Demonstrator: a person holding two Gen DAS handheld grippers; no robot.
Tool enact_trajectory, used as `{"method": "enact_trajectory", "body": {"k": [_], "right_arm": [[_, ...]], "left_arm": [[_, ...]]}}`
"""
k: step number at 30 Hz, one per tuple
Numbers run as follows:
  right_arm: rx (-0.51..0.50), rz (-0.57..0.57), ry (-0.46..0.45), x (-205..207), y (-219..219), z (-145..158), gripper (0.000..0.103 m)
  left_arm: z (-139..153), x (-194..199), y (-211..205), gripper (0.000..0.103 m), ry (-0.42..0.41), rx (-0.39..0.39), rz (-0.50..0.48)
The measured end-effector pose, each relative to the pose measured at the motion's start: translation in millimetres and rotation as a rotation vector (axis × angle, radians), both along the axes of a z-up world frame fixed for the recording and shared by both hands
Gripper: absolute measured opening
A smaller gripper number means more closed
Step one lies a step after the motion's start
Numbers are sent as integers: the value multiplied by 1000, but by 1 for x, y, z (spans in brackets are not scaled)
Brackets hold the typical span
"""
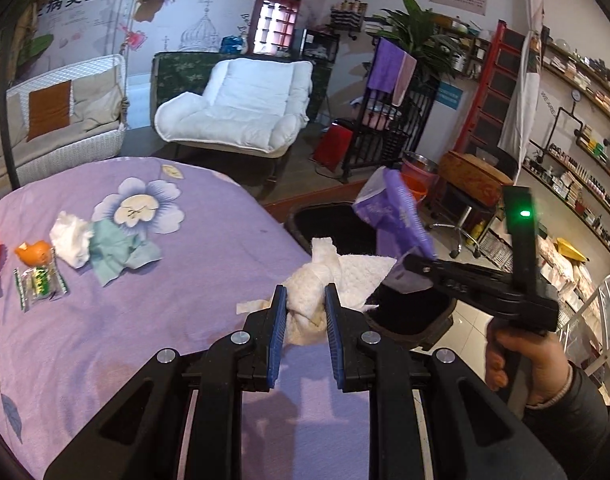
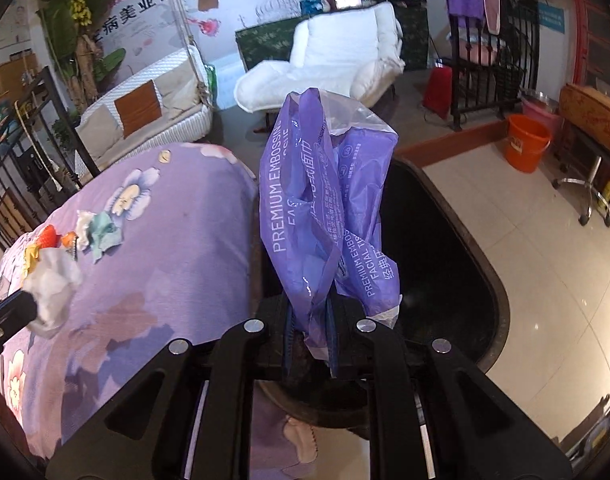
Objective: Collect trash
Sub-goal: 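Carry the tissue and purple bag over the black bin, then open the right tool to drop the purple bag while the left tool releases the tissue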
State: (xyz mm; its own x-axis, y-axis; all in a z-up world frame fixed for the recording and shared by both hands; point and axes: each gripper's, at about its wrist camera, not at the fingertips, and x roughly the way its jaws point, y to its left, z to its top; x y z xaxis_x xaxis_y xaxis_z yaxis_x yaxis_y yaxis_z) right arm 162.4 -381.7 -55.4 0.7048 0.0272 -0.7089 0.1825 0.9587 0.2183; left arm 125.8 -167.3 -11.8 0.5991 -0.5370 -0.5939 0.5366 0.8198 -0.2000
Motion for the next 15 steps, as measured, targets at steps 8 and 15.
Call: {"method": "enact_trajectory", "body": {"k": [8, 15], "right_arm": [[62, -62, 40, 11, -20, -30, 52], [44, -110, -52, -29, -17, -14, 58]], "left_arm": [[-4, 1, -28, 20, 1, 26, -53], [-10, 11, -50, 20, 25, 38, -94]]}}
